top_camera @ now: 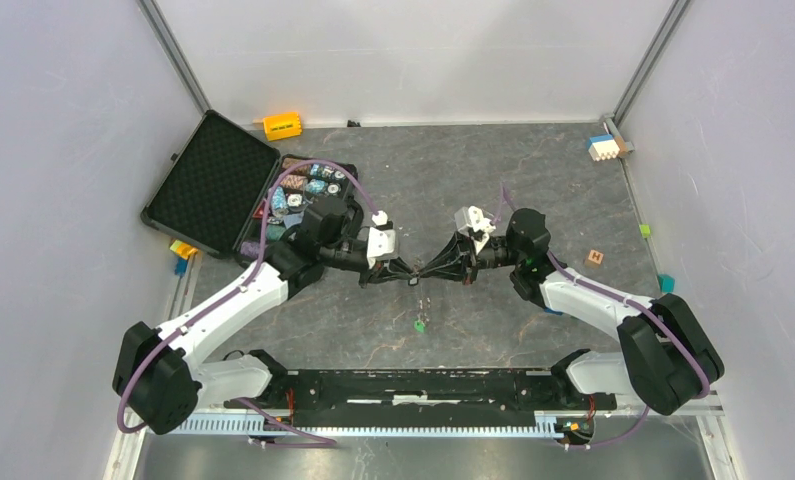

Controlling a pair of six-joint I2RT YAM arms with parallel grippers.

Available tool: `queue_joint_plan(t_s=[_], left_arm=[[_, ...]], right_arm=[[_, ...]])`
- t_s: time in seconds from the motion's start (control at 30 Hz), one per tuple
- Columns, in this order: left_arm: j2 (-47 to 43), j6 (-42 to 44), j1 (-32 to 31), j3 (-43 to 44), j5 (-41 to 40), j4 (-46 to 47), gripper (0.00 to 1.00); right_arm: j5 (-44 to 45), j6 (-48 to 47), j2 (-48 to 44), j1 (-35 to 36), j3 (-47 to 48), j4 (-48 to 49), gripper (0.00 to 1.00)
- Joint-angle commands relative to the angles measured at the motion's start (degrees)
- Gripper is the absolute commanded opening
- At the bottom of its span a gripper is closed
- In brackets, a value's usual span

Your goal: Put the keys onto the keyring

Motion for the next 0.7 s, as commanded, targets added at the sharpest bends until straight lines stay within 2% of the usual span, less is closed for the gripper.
queue_joint_plan(t_s=[0.0,0.17,0.33,0.43,0.57,0.67], left_arm=[[-1.5,6.6,0.3,-1.0,-3.0,-1.1,0.20],[-0.9,8.2,0.3,-3.0,-4.0,0.4,0.21],[0.2,7.3,0.1,-3.6,-3.3,2.1,0.30],[1.2,6.4,-0.1,-3.7,-3.0,3.5,0.31],[2.3,4.7,-0.8,-3.6,-2.5,5.9,0.28],[3.1,4.4,-1.3,-3.4,-2.0,5.9,0.20]], right_arm=[[0.4,-2.5,-1.8,-0.3,3.0,-1.3,0.00],[0.2,-2.5,-1.7,-0.2,3.5,-1.8,0.00],[0.1,-2.4,-1.4,-0.3,3.8,-1.9,0.00],[0.2,-2.4,-1.1,-0.3,3.8,-1.8,0.00],[0.3,-2.3,-0.9,-0.2,3.8,-1.3,0.00],[0.3,-1.3,-0.9,-0.3,3.6,-0.1,0.00]])
